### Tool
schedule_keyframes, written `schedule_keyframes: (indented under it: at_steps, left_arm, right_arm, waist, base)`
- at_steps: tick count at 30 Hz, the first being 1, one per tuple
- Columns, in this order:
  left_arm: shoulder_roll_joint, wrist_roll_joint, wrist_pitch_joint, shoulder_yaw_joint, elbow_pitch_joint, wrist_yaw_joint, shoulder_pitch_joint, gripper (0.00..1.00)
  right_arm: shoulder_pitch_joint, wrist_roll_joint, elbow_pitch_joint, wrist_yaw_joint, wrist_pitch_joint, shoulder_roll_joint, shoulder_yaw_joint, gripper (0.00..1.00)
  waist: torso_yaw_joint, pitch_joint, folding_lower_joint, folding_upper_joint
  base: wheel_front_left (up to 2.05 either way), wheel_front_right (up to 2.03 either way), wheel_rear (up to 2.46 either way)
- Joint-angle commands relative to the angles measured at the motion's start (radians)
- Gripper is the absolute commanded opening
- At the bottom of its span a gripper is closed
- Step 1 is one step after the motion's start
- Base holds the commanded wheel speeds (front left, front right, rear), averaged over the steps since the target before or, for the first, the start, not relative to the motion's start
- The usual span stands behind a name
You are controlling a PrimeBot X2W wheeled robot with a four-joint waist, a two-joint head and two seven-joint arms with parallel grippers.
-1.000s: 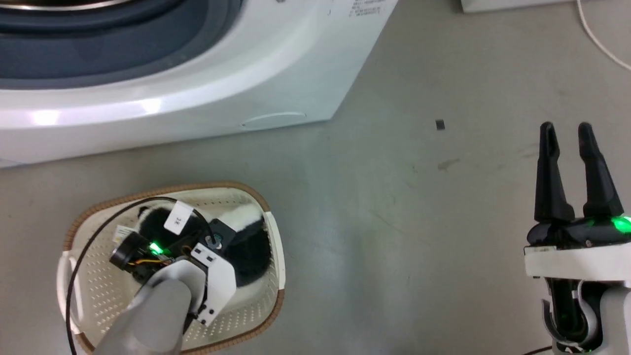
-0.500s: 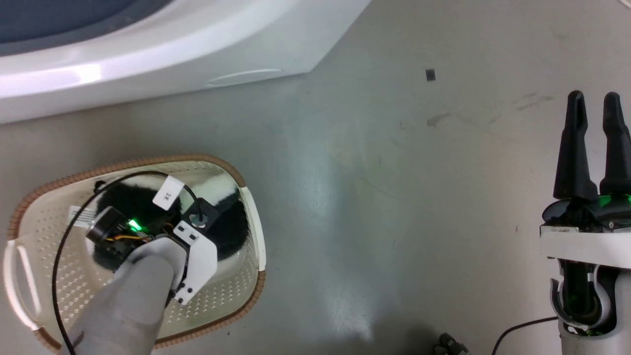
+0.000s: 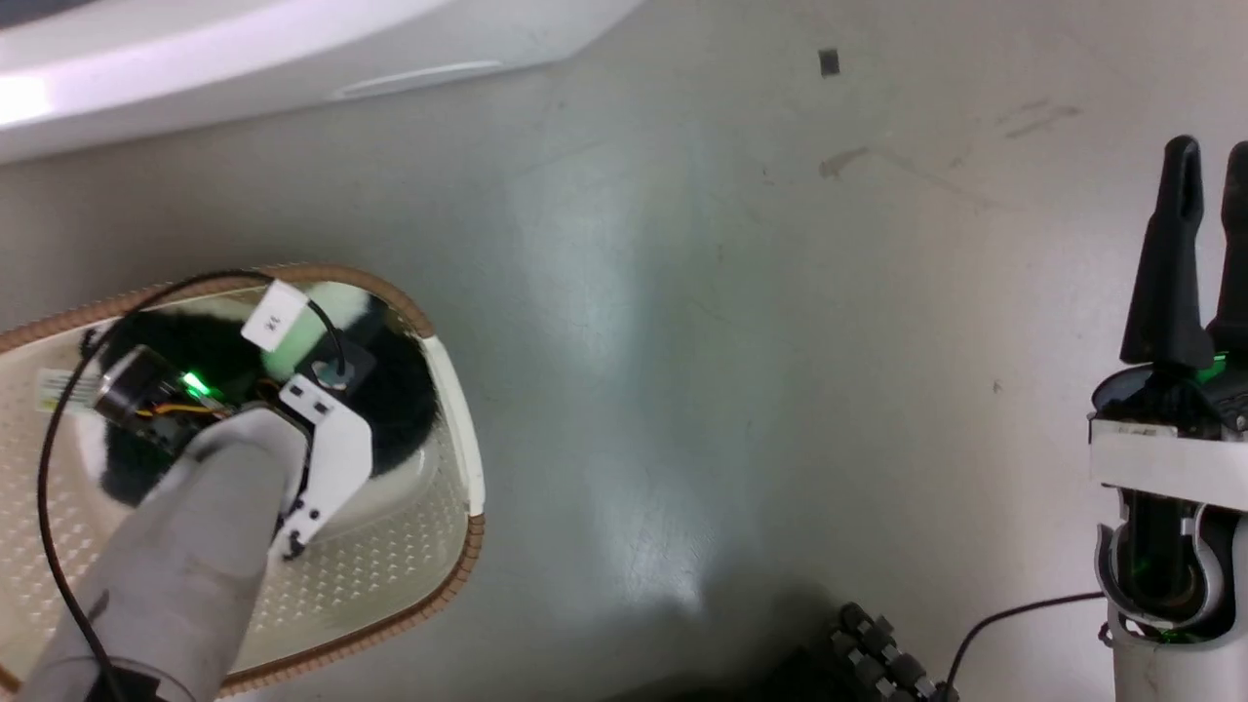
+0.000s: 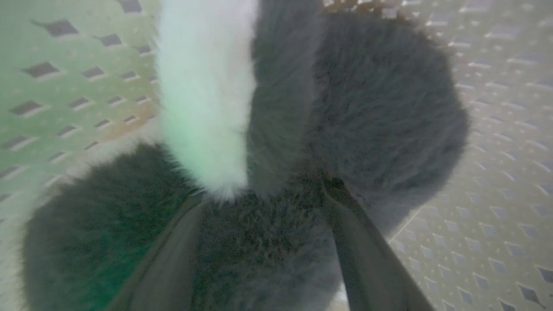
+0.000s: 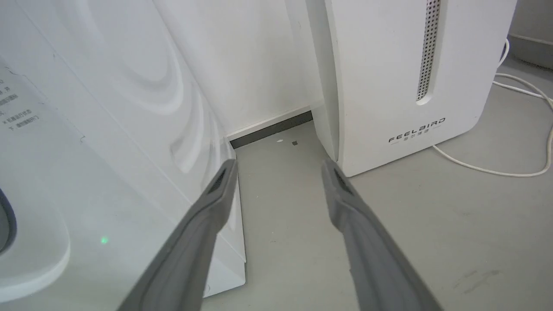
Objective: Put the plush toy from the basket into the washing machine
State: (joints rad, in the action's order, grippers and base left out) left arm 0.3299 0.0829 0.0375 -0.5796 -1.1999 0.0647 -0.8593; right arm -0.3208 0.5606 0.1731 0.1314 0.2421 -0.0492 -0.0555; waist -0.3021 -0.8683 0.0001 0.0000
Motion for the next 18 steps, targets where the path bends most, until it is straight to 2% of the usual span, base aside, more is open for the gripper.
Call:
schedule_keyframes:
  at_steps: [1, 3, 4, 5, 6, 18]
  left_arm:
    - [0.021, -0.004, 0.018, -0.014, -0.044, 0.004, -0.006, 1.00]
    - [0.027, -0.007, 0.036, -0.026, -0.064, 0.009, -0.016, 1.00]
    - [0.030, -0.008, 0.042, -0.033, -0.075, 0.012, -0.021, 0.45]
    - [0.031, -0.011, 0.044, -0.038, -0.085, 0.012, -0.027, 0.05]
    - [0.032, -0.012, 0.047, -0.043, -0.091, 0.014, -0.026, 0.00]
    - [0.005, -0.049, 0.051, -0.046, -0.091, 0.000, 0.018, 0.00]
  right_arm:
    - [-0.024, 0.015, 0.008, -0.001, 0.010, -0.001, 0.001, 1.00]
    - [-0.030, 0.024, 0.008, -0.001, 0.014, -0.001, 0.001, 1.00]
    - [-0.033, 0.028, 0.009, -0.001, 0.016, -0.001, 0.000, 1.00]
    - [-0.036, 0.032, 0.010, -0.001, 0.019, -0.001, 0.000, 1.00]
    - [-0.038, 0.034, 0.010, -0.001, 0.020, -0.001, -0.001, 1.00]
    - [-0.033, 0.019, 0.004, -0.001, 0.020, -0.001, -0.004, 1.00]
  waist:
    - [-0.011, -0.016, -0.0001, 0.0000]
    - [-0.017, -0.028, -0.0001, 0.0000]
    - [-0.019, -0.033, -0.0001, 0.0000]
    - [-0.021, -0.039, -0.0001, 0.0000]
    - [-0.022, -0.040, -0.0001, 0.0000]
    - [-0.009, 0.001, -0.0001, 0.0000]
  base:
    - [0.00, 0.00, 0.00]
    - [0.00, 0.00, 0.00]
    - [0.00, 0.00, 0.00]
    - [0.00, 0.00, 0.00]
    - [0.00, 0.00, 0.00]
    - [0.00, 0.00, 0.00]
